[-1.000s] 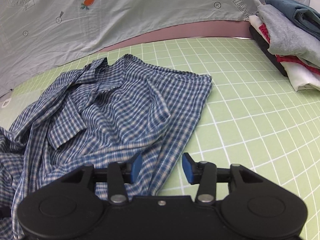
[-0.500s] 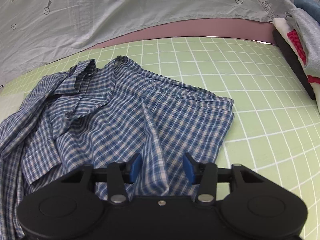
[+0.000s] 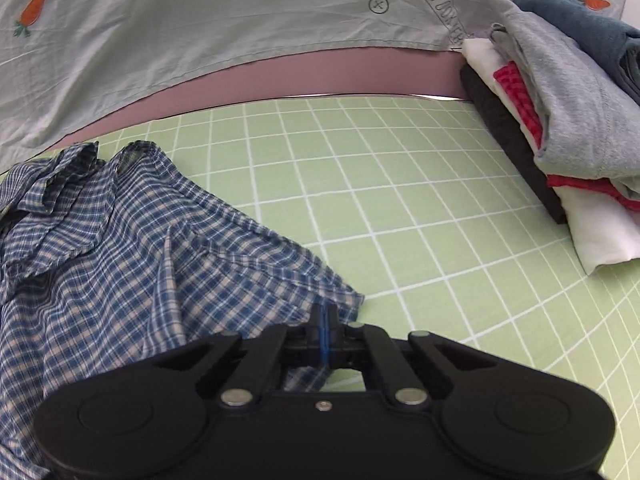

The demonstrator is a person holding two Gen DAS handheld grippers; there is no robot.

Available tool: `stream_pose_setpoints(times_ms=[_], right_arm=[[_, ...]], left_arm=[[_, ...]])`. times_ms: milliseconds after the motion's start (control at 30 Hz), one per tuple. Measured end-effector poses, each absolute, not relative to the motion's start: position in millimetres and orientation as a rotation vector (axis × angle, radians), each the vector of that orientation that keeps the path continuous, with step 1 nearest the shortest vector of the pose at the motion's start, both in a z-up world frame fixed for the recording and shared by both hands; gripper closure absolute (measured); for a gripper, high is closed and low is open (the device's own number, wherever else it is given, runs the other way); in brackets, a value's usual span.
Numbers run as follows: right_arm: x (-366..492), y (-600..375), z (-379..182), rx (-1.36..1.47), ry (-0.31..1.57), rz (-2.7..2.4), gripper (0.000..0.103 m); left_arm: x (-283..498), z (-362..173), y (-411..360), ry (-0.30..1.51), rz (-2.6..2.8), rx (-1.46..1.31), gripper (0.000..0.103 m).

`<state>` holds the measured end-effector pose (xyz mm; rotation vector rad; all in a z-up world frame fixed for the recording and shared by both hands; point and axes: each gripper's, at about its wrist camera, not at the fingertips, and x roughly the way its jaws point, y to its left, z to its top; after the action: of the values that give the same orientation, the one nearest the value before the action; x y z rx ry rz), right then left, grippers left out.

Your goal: Fold clothes

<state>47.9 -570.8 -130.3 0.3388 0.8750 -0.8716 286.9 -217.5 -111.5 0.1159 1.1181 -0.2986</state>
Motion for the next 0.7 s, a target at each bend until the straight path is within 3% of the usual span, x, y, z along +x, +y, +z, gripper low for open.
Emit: stream_pose_setpoints(times_ms=[100, 133, 167, 200, 233, 333, 400, 500, 533, 600, 633, 700], right_arm=[[43.8, -574.0, -128.3, 0.353, 0.875, -0.884, 0.099], [42.6, -574.7, -127.3, 0.363, 0.871, -0.89, 0.095], [41.3, -575.7, -125.8, 0.376, 0.863, -0.897, 0.085], [40.8, -576.5, -124.6, 0.389, 0.853, -0.904, 0.078], [41.3, -578.1, -123.5, 0.4, 0.84, -0.908, 0.065], [44.1, -580.9, -123.5, 0.413, 0.825, -0.89, 0.045], [47.2, -581.8, -126.7, 0.417, 0.832, -0.867, 0.04], [50.5, -581.5, -130.7, 0.417, 0.839, -0.832, 0.04], [49.7, -578.9, -131.0, 0.408, 0.835, -0.82, 0.046], [46.2, -568.8, -130.4, 0.385, 0.844, -0.793, 0.073], [44.1, -563.0, -130.0, 0.372, 0.85, -0.779, 0.091], [40.0, -551.5, -129.1, 0.347, 0.863, -0.751, 0.094]], left_arm=[[302.0, -103.0, -225.3, 1.083, -0.286, 0.101, 0.078], [304.6, -99.2, -226.1, 1.069, -0.282, 0.095, 0.07], [303.8, -94.7, -224.0, 1.056, -0.278, 0.086, 0.064], [300.9, -90.0, -219.9, 1.046, -0.27, 0.074, 0.052], [296.2, -85.5, -215.4, 1.037, -0.263, 0.057, 0.041], [281.0, -76.1, -203.1, 1.033, -0.252, 0.008, 0.035], [271.4, -69.8, -192.9, 1.04, -0.228, -0.011, 0.031], [252.6, -62.6, -181.8, 1.04, -0.204, -0.012, 0.03], [246.5, -61.6, -178.8, 1.043, -0.201, -0.014, 0.03], [233.1, -58.7, -170.8, 1.053, -0.192, -0.025, 0.03], [226.0, -56.7, -166.6, 1.057, -0.188, -0.031, 0.03], [211.5, -50.4, -161.1, 1.052, -0.194, -0.036, 0.03]])
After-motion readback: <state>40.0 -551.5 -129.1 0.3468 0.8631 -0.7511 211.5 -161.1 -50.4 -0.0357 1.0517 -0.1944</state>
